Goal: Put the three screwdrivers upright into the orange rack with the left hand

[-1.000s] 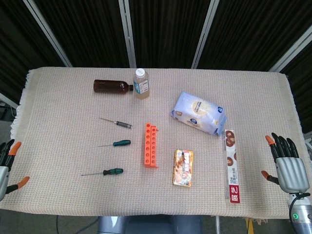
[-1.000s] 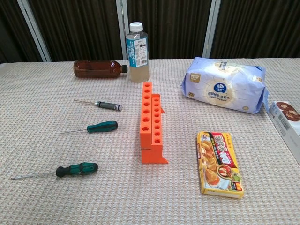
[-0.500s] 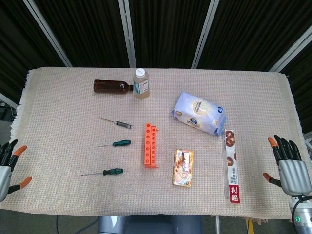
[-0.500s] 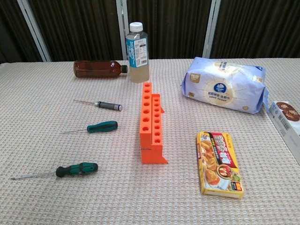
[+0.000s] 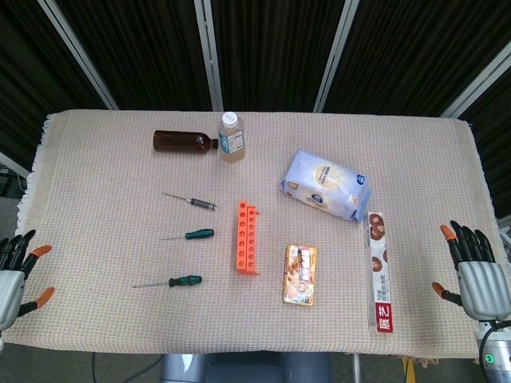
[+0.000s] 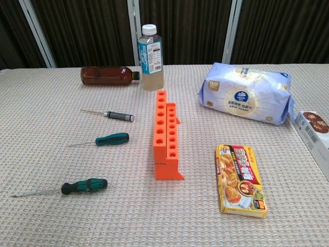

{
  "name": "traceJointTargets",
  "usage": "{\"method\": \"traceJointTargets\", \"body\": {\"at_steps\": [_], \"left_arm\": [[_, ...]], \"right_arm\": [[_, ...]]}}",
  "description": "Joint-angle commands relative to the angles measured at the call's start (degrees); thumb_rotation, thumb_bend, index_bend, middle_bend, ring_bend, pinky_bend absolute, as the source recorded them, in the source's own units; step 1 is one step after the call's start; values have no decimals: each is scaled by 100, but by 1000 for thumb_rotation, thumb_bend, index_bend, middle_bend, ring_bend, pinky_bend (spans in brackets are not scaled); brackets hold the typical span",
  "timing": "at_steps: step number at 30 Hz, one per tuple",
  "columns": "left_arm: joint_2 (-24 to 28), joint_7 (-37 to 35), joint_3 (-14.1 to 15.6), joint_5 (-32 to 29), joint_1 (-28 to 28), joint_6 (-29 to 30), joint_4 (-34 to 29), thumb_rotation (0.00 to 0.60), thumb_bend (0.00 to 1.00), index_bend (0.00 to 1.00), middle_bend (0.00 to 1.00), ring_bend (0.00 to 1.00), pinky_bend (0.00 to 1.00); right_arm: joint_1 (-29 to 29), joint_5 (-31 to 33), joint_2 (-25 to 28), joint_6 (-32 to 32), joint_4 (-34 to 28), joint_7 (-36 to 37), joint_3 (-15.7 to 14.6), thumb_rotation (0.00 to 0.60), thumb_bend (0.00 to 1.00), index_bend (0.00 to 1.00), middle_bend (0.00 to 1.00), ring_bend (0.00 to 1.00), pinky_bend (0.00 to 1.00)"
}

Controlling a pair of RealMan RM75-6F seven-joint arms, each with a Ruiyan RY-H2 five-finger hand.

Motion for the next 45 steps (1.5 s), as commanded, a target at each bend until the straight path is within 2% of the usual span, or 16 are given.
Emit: {"method": "traceJointTargets", "body": {"at_steps": [1,9,12,15,19,25,30,35,39,45], "left_arm": [[-15,-11,-4,-3,34,59,4,600,205,244,0,0,0],[-62,94,64,48,62,49,-43,600,207,288,2,0,0],[-37,279,74,168,-27,-29,-138,600,248,317,8,0,0],[63,726,96,392,-277,-334,-458,600,291,346,10,0,0],[159,1321,48,536,-626,-791,-976,600,296,360,20,0,0],[-109,2182,-135,580,-1245,-1602,-1579,600,296,392,28,0,0],[-388,3244,-243,153,-1638,-2291,-2057,600,288,407,18,0,0],[-910,4294,-397,-890,-2065,-2919,-2187,600,286,375,5,0,0],[-1380,4896,-448,-1651,-2364,-3126,-2058,600,285,317,0,0,0],[-2142,5578,-451,-2642,-2780,-3052,-1790,600,285,292,0,0,0]], "right_arm": [[-2,-6,-13,-7,24,24,-10,600,0,0,0,0,0],[-28,-132,-51,34,199,198,-82,600,0,0,0,0,0],[-41,-168,-54,56,272,274,-100,600,0,0,0,0,0],[-62,-233,-64,95,358,385,-134,600,0,0,0,0,0],[-106,-309,-85,175,451,498,-176,600,0,0,0,0,0],[-187,-382,-89,303,494,565,-222,600,0,0,0,0,0],[-220,-401,-81,339,479,549,-237,600,0,0,0,0,0],[-237,-402,-84,342,469,545,-245,600,0,0,0,0,0],[-262,-378,-90,337,469,528,-255,600,0,0,0,0,0],[-297,-320,-69,337,437,502,-243,600,0,0,0,0,0]]}}
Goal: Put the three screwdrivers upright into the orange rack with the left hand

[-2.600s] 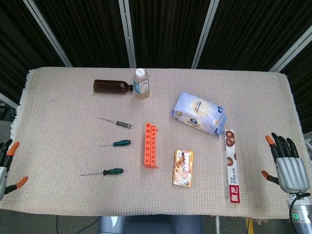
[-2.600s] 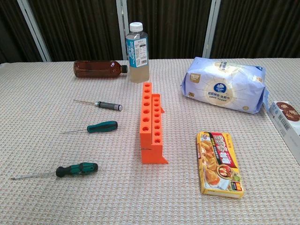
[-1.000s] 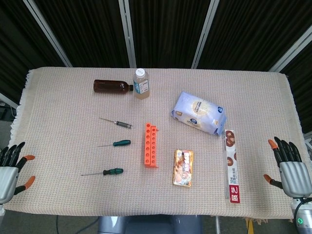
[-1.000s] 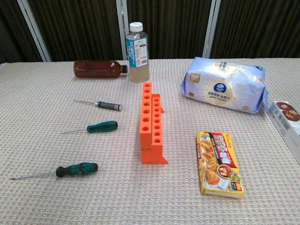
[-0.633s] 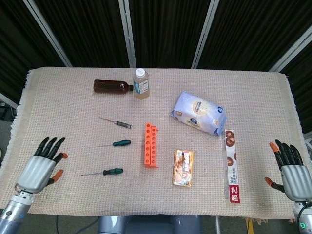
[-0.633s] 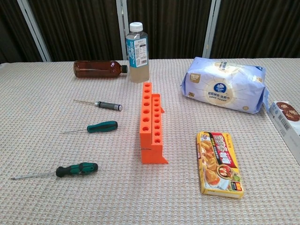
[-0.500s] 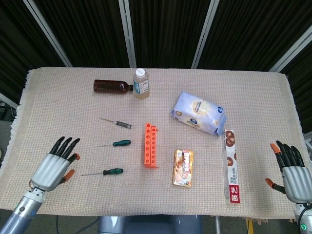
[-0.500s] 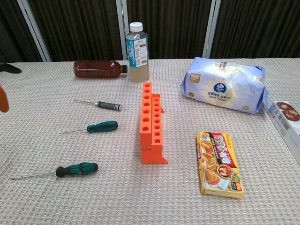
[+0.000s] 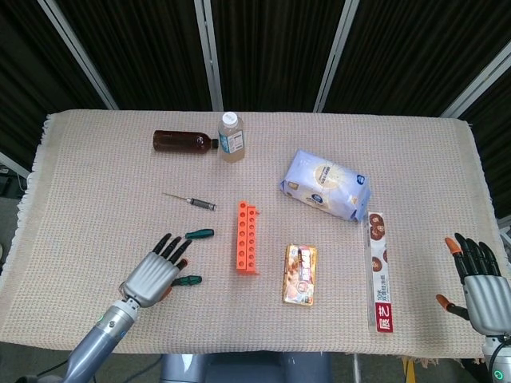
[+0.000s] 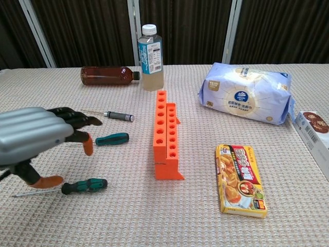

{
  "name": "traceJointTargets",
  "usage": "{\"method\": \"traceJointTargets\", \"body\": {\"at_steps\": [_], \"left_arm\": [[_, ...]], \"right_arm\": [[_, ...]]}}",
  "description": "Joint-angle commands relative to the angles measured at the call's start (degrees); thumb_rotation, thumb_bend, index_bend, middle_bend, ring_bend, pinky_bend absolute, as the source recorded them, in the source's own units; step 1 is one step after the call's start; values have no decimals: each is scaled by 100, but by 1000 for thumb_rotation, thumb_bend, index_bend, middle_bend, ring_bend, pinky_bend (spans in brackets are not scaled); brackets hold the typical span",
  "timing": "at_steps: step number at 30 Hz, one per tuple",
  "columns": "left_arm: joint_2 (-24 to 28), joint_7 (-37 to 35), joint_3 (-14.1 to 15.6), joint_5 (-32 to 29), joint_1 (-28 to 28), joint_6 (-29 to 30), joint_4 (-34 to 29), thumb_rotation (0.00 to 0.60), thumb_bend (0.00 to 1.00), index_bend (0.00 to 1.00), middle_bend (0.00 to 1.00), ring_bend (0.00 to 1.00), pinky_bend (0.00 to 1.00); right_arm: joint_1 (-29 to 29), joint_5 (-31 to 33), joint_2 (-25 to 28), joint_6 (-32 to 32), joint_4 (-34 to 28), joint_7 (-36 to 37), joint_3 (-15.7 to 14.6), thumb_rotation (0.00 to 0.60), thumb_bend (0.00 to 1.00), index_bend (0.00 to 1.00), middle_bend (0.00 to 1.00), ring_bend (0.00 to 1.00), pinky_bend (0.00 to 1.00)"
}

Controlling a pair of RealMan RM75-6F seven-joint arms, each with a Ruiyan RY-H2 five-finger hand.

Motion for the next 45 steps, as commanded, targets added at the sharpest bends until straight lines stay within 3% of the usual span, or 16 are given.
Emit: {"method": "traceJointTargets", "body": {"at_steps": [1,9,24,34,40,45], "left_arm": [[-606,477,-9,-656,-397,17,219,600,286,293,0,0,0],[-1113,772,139,-1176,-677,363,470,600,285,304,0,0,0],[-1022,475,442,-1465,-871,538,549,600,285,358,0,0,0],[-752,46,892,-974,-772,771,336,600,284,362,0,0,0],[-965,247,1063,-68,-692,1280,887,600,285,329,0,0,0],[-1084,429,1243,282,-656,1314,1144,600,286,332,0,0,0]], "right_arm": [[-10,27,9,-18,-15,-21,3,600,0,0,0,0,0],[-42,125,33,-97,-21,-21,-6,600,0,0,0,0,0],[-50,188,-2,-166,30,30,14,600,0,0,0,0,0],[-61,215,-12,-171,34,31,37,600,0,0,0,0,0],[-81,206,17,-134,-10,-4,44,600,0,0,0,0,0],[-116,248,10,-119,-18,2,47,600,0,0,0,0,0]]}}
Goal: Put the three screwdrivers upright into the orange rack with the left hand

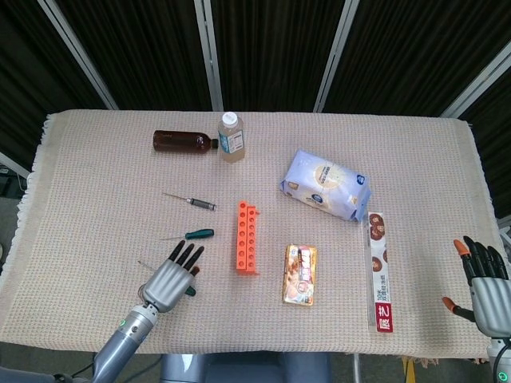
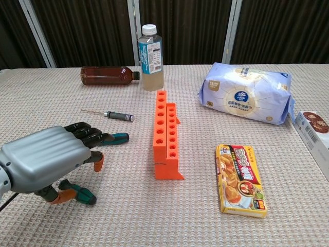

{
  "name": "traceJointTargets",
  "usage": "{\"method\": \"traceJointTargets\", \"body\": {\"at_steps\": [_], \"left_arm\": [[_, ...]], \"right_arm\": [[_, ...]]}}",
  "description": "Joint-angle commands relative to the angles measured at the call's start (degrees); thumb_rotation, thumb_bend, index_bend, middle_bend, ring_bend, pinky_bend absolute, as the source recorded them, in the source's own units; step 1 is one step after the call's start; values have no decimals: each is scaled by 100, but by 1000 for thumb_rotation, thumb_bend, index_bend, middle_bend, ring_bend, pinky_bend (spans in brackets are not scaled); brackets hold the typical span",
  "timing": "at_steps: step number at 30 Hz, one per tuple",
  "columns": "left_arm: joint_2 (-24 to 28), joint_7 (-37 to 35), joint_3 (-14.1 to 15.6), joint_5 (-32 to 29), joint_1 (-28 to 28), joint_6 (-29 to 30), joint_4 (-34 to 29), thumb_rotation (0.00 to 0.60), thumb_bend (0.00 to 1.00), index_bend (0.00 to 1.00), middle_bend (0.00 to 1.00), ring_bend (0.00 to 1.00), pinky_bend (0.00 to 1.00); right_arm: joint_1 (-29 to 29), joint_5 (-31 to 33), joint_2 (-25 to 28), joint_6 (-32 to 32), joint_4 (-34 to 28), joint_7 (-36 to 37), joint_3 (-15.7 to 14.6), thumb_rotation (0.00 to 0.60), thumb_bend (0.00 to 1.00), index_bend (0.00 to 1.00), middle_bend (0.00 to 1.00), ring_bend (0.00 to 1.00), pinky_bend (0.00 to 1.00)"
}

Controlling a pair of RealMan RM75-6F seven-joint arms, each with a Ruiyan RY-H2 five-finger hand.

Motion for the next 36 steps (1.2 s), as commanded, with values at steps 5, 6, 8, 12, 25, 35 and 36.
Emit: {"method": "traceJointTargets", "body": {"at_steps": [5,6,8,12,25,35,36], "left_arm": [[-142,80,166,233,90,19,212,600,285,325,0,0,0],[-149,74,171,252,101,25,220,600,286,314,0,0,0],[-165,47,191,291,125,25,233,600,287,299,0,0,0],[-230,15,269,409,196,26,288,600,285,327,0,0,0],[-522,95,199,482,392,48,573,600,285,401,0,0,0],[-595,69,109,570,467,27,687,600,286,432,0,0,0],[-603,68,102,567,474,21,694,600,289,435,0,0,0]], "right_arm": [[-13,6,-14,-20,0,-1,-13,600,0,0,0,0,0],[-14,4,-13,-21,-1,-1,-14,600,0,0,0,0,0],[-16,7,-2,-31,-5,-6,-19,600,0,0,0,0,0],[-10,16,29,-74,-27,-19,-28,600,0,0,0,0,0],[-24,43,46,-115,-12,31,-33,600,0,0,0,0,0],[-22,73,46,-148,-14,29,-21,600,0,0,0,0,0],[-21,74,45,-151,-12,29,-20,600,0,0,0,0,0]]}}
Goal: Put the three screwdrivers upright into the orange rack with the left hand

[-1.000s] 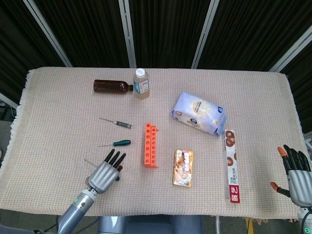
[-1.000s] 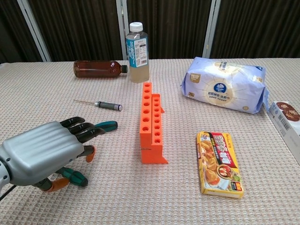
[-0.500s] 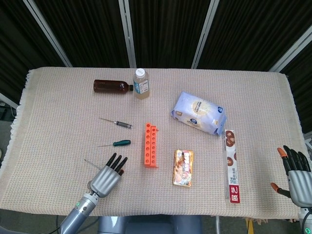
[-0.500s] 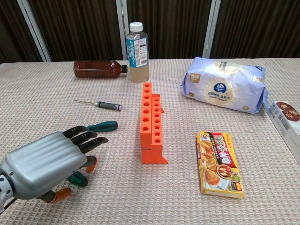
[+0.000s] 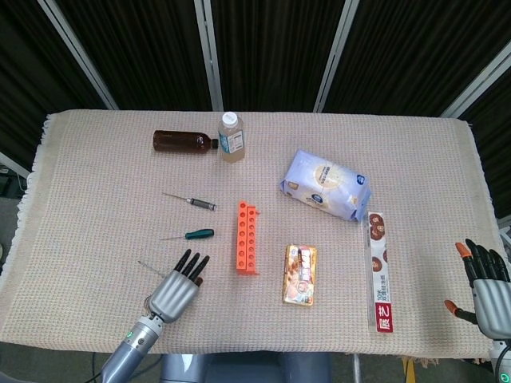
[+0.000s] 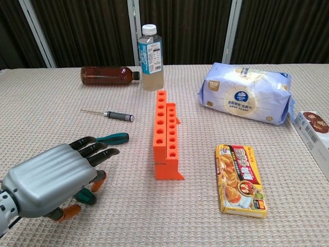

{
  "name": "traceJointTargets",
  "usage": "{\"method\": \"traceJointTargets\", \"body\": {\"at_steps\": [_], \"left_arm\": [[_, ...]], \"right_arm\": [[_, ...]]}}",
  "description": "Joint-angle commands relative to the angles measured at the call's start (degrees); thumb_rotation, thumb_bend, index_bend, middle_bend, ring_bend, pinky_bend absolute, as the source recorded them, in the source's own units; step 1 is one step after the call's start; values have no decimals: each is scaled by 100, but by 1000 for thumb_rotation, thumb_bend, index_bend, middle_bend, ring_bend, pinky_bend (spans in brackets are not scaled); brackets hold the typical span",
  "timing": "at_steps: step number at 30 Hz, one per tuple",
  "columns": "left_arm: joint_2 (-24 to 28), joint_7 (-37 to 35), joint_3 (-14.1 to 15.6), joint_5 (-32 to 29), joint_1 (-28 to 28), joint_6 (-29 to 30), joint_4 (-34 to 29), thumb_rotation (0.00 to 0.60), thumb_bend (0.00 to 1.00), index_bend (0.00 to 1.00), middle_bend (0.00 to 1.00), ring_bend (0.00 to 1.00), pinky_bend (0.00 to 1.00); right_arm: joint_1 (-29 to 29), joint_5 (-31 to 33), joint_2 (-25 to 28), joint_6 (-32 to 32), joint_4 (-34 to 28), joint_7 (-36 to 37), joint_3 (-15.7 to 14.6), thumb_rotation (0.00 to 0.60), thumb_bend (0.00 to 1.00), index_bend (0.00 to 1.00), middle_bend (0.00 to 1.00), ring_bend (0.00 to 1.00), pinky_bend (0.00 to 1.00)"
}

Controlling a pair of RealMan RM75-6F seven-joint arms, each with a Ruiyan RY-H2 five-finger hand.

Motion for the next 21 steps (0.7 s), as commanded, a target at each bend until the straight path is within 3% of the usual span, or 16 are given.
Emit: {"method": "traceJointTargets", "body": {"at_steps": [1,14,21], "left_arm": [[-22,-4,-20,-2,17,-17,21,600,304,439,0,0,0],[-59,-158,-85,96,70,-82,125,600,487,541,53,0,0],[158,-1114,-206,849,94,232,41,600,501,692,161,41,0]], "right_arm": [[2,4,-3,-5,3,-1,2,600,0,0,0,0,0],[27,29,-8,-65,-11,-32,15,600,0,0,0,0,0],[28,5,0,-52,-34,-59,14,600,0,0,0,0,0]]}}
